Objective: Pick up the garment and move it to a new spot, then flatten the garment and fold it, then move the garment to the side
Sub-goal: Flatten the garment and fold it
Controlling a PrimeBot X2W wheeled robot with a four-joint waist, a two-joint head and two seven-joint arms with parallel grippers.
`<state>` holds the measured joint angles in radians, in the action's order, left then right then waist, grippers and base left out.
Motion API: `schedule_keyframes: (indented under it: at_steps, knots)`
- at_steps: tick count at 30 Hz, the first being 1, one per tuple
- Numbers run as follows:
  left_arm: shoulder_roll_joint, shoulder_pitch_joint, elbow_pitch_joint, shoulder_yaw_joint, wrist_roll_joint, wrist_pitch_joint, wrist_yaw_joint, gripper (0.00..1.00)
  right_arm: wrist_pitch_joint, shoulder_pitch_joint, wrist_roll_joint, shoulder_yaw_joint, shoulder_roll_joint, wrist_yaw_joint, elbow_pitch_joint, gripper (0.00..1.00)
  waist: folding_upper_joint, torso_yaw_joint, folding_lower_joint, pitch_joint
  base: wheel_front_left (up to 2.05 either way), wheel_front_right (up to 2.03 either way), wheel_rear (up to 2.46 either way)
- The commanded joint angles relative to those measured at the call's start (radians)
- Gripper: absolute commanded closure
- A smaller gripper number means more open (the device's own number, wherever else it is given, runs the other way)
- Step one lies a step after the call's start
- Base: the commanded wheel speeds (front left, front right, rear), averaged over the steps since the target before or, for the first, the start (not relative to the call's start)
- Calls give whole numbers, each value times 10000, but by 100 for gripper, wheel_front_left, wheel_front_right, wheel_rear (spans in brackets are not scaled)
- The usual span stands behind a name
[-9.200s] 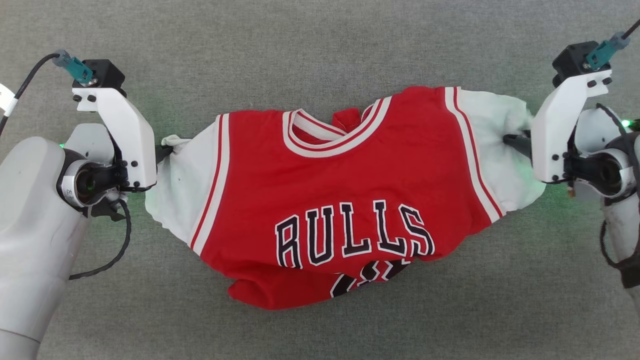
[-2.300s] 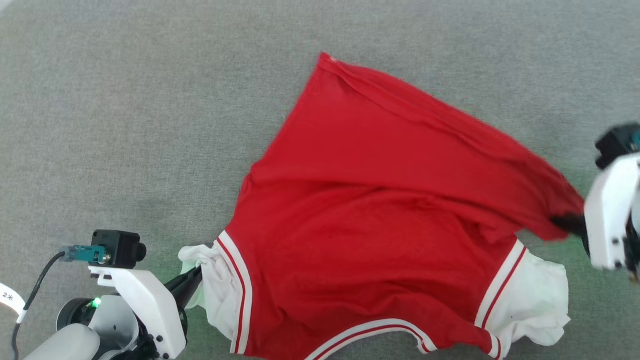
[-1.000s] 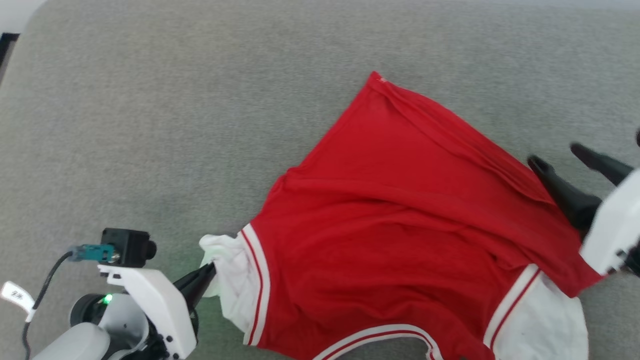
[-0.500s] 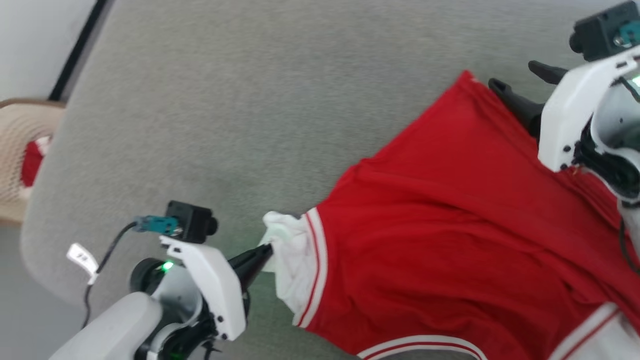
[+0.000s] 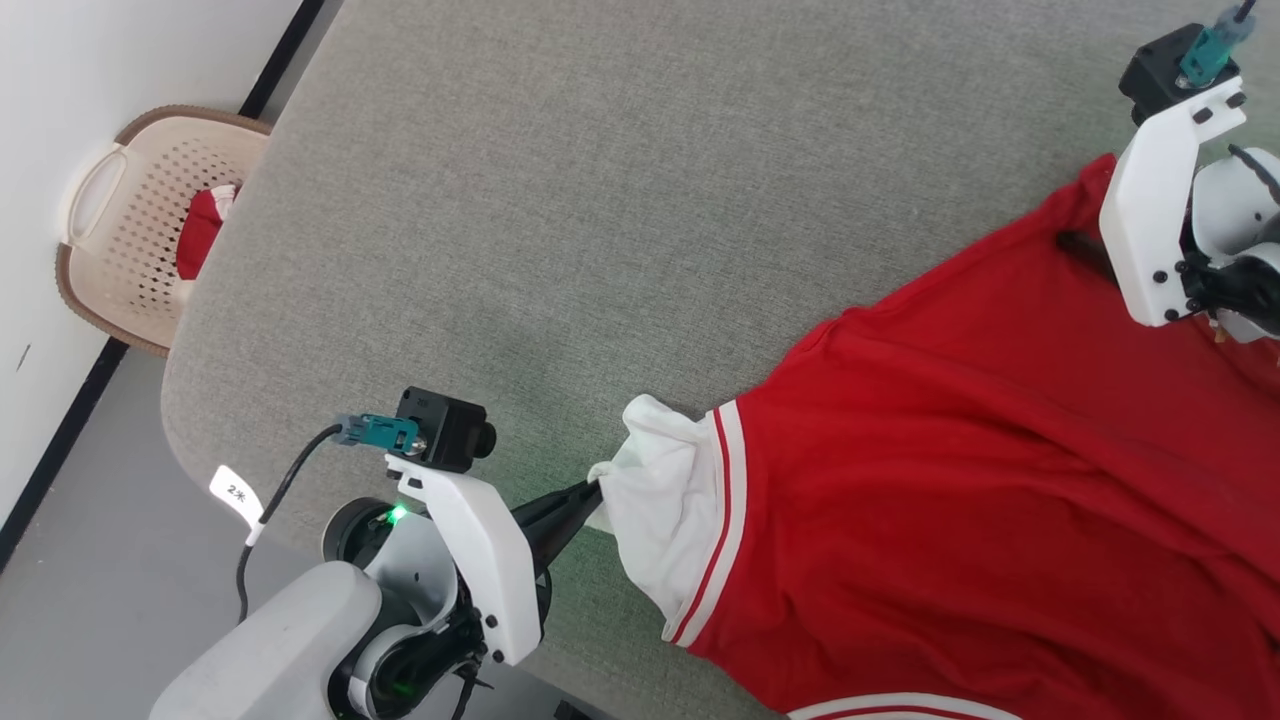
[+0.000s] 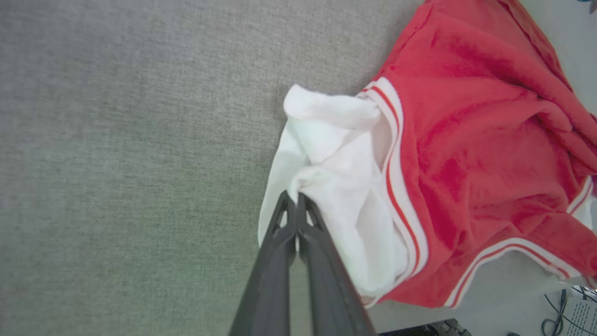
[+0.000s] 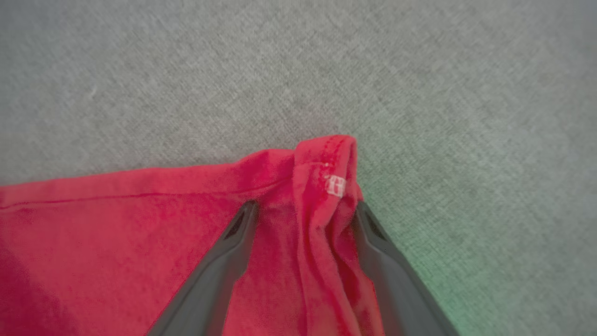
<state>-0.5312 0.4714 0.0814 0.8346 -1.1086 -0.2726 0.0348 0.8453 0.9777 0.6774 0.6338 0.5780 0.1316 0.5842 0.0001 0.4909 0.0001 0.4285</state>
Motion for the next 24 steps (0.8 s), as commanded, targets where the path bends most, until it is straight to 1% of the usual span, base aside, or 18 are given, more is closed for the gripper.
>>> schedule_keyframes:
  at_steps: [1,2,3,4,5,6,9,13,18,20,24]
  knots:
    - [60,142,106,-29,-28,69,-85,100,631,-869,176,745,15,-17,877,0,-1,36,-1,63,0,0,0]
    - [62,162,175,-39,-37,88,-103,100,815,-929,292,885,29,-17,1091,0,-1,29,-1,71,0,0,0]
    - [69,191,238,-55,-55,77,-118,100,1009,-974,484,1000,6,-17,1254,13,-1,13,-1,72,0,0,0]
    - [69,191,238,-55,-55,77,-118,100,1009,-974,484,1000,6,-17,1254,13,-1,13,-1,72,0,0,0]
    - [70,229,288,-78,-72,69,-150,100,1118,-959,678,1015,8,-16,1401,77,-1,-17,-1,69,0,0,0]
    - [43,270,336,-107,-82,59,-164,100,1132,-857,803,992,37,-17,1477,100,-1,-66,-1,59,0,0,0]
    - [-139,413,410,-194,-95,-16,-226,100,295,-206,1099,784,77,-17,1221,100,-1,-300,-1,-9,0,0,0]
    - [-635,773,324,-420,-36,-284,-147,100,-550,569,1381,446,219,-36,853,100,-1,-763,-1,-194,0,0,0]
    - [-1519,1462,69,-849,140,-723,86,100,-1236,973,1704,412,439,-24,-126,100,-1,-1453,-1,-490,0,0,0]
    - [-1896,1770,-54,-1068,112,-951,172,100,-1444,1001,1622,402,689,-20,-507,100,-1,-1741,-1,-634,0,0,0]
    - [-2567,2543,-277,-1531,150,-1416,377,100,-1725,974,1726,92,954,-20,-1184,100,-1,-2337,-1,-911,0,0,0]
